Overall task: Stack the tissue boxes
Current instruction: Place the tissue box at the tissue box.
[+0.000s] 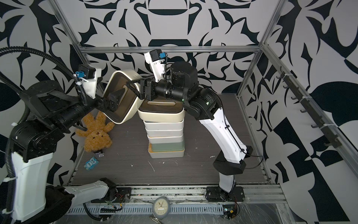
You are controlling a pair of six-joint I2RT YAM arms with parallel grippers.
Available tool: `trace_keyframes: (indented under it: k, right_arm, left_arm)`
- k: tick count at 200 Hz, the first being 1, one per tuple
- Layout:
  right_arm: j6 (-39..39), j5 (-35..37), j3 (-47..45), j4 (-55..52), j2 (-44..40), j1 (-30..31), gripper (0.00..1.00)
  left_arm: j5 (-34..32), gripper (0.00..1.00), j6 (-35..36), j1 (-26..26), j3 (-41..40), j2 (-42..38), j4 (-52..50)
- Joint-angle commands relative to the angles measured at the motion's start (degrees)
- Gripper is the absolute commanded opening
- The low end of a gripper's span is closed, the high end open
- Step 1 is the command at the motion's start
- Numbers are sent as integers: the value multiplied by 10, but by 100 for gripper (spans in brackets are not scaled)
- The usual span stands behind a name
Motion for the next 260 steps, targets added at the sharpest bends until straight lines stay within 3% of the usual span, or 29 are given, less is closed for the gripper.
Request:
trace_keyframes:
  k: [1, 73, 195, 221, 247, 260]
  right_arm:
    - [-19, 13, 24, 71, -6, -2, 8]
    - [-42, 13, 20, 75, -2, -2, 7]
    - [-44, 39, 21, 88, 13, -2, 5]
    - [-26, 52, 21, 106, 11, -2, 5]
    - [-4, 76, 22, 135, 6, -2, 5]
    - [6, 85, 21, 146, 4, -2, 4]
  left_arm:
    - [25, 99, 42, 2, 13, 0, 28]
    - [54, 99, 144, 2, 16, -9, -12]
    - [31, 99, 102, 2, 12, -57, 2]
    - [-21, 99, 45, 2, -5, -71, 45]
    - [-134, 99, 11, 2, -12, -61, 52]
    - [-155, 99, -12, 2, -15, -64, 54]
